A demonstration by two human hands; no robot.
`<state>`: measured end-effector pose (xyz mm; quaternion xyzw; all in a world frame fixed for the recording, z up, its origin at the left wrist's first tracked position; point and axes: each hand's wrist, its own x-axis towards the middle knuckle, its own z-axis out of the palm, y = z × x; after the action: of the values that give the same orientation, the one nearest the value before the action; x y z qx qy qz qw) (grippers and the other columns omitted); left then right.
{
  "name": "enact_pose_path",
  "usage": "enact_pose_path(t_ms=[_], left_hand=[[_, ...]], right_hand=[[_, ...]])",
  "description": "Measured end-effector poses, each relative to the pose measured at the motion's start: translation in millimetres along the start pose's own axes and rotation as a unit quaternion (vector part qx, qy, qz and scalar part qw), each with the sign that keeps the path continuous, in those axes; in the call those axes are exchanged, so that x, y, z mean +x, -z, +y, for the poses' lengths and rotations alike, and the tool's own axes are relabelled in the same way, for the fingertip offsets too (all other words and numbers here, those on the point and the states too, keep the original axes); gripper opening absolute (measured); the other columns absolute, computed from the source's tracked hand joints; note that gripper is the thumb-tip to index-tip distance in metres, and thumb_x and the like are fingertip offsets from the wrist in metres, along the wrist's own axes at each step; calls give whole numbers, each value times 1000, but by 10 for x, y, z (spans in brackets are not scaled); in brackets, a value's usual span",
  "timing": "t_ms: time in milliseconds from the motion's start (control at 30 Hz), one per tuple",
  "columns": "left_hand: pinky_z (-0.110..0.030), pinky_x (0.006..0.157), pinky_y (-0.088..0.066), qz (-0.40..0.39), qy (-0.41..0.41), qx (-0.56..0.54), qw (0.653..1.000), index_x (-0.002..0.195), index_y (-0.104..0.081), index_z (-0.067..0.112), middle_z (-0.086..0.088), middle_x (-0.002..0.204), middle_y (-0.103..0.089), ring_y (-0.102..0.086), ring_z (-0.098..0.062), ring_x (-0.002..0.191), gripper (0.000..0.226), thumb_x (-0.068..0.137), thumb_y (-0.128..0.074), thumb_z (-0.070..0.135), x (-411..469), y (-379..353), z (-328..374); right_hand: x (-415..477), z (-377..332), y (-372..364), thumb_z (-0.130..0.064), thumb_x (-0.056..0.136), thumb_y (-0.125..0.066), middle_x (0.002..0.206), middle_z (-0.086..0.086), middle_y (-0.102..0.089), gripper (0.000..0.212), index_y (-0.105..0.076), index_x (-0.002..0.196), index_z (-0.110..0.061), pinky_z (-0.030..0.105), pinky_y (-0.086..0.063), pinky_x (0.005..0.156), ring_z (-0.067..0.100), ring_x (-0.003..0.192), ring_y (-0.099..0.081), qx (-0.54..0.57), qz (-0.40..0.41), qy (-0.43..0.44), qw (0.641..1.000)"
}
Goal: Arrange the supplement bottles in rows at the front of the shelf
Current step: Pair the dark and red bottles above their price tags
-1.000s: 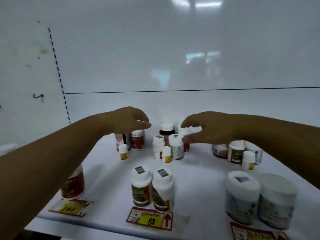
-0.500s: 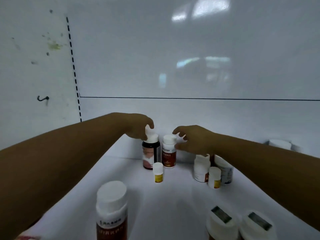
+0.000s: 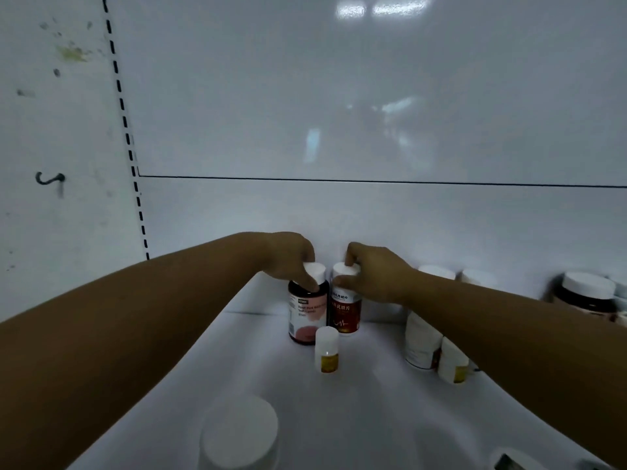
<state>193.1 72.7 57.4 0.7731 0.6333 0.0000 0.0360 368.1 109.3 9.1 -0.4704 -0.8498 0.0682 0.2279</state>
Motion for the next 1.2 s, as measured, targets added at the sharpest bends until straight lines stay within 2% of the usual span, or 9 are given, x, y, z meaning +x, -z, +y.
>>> enact_pose_path(t_ms=[100, 200, 333, 400, 567, 700, 867, 1033, 1200], left_hand=[[-33, 78, -53, 36, 3, -49, 998, 106, -66, 10, -6, 104, -67, -62, -22, 90, 45, 72, -74, 39, -7, 2, -9], [-32, 71, -54, 108, 9, -140, 984, 99, -70, 8, -8, 98, -69, -62, -21, 84, 39, 71, -77, 33, -99, 115, -21], [-41, 81, -58, 151, -2, -332, 931, 105, -69, 9, -9, 105, -69, -65, -24, 95, 34, 73, -76, 21, -395, 425, 28], [-35, 74, -59, 148, -22, -372, 916, 113, -66, 9, -7, 111, -67, -65, -21, 98, 40, 75, -75, 18, -593, 554, 122], [-17, 57, -55, 177, -53, -384, 905, 119, -63, 10, -3, 113, -65, -62, -11, 97, 47, 74, -75, 18, -1095, 675, 428], [-17, 58, -55, 222, -44, -390, 893, 112, -66, 16, -1, 108, -67, -65, -12, 94, 40, 73, -75, 18, -1461, 663, 563], [-19, 65, -57, 294, -14, -409, 864, 108, -68, 15, 0, 99, -71, -68, -14, 89, 34, 75, -74, 12, -1865, 551, 679], [-31, 82, -55, 329, 14, -403, 854, 116, -65, 10, -5, 103, -70, -67, -17, 93, 40, 76, -73, 13, -2169, 480, 726], [-23, 78, -55, 377, 23, -400, 835, 118, -63, 9, 0, 101, -67, -66, -11, 92, 42, 77, -73, 13, -2317, 463, 737]], right_hand=[[-32, 10, 77, -41, 79, -68, 103, 9, -62, 34, -53, 96, -15, 26, -42, 62, 19, 82, -52, 17, 12, -9, 1000], [-147, 10, 338, -40, 76, -71, 104, 7, -63, 30, -58, 94, -19, 22, -42, 60, 17, 82, -55, 76, 72, -16, 994], [-388, -88, 838, -40, 69, -77, 97, 6, -63, 37, -61, 97, -22, 36, -59, 68, 21, 83, -64, 230, 97, -52, 967], [-539, -186, 1016, -37, 69, -78, 98, 6, -60, 43, -61, 105, -20, 32, -60, 65, 20, 85, -65, 280, 68, -50, 956], [-962, -458, 1233, -33, 70, -78, 94, 2, -61, 43, -64, 106, -12, 19, -54, 54, 12, 83, -65, 321, 45, 1, 946], [-1260, -607, 1295, -29, 74, -75, 87, 0, -71, 25, -69, 92, -13, 17, -53, 53, 5, 69, -69, 354, 25, 38, 934], [-1476, -791, 1244, -27, 74, -75, 93, 4, -71, 27, -69, 95, -11, 17, -53, 54, 9, 75, -69, 379, 0, 58, 923], [-1652, -933, 1177, -28, 73, -76, 93, 5, -70, 31, -67, 97, -11, 20, -56, 57, 11, 80, -68, 378, -23, 70, 923], [-1772, -1016, 1044, -35, 67, -79, 94, 5, -69, 42, -67, 98, -9, 34, -59, 73, 20, 83, -67, 299, -5, 41, 953]])
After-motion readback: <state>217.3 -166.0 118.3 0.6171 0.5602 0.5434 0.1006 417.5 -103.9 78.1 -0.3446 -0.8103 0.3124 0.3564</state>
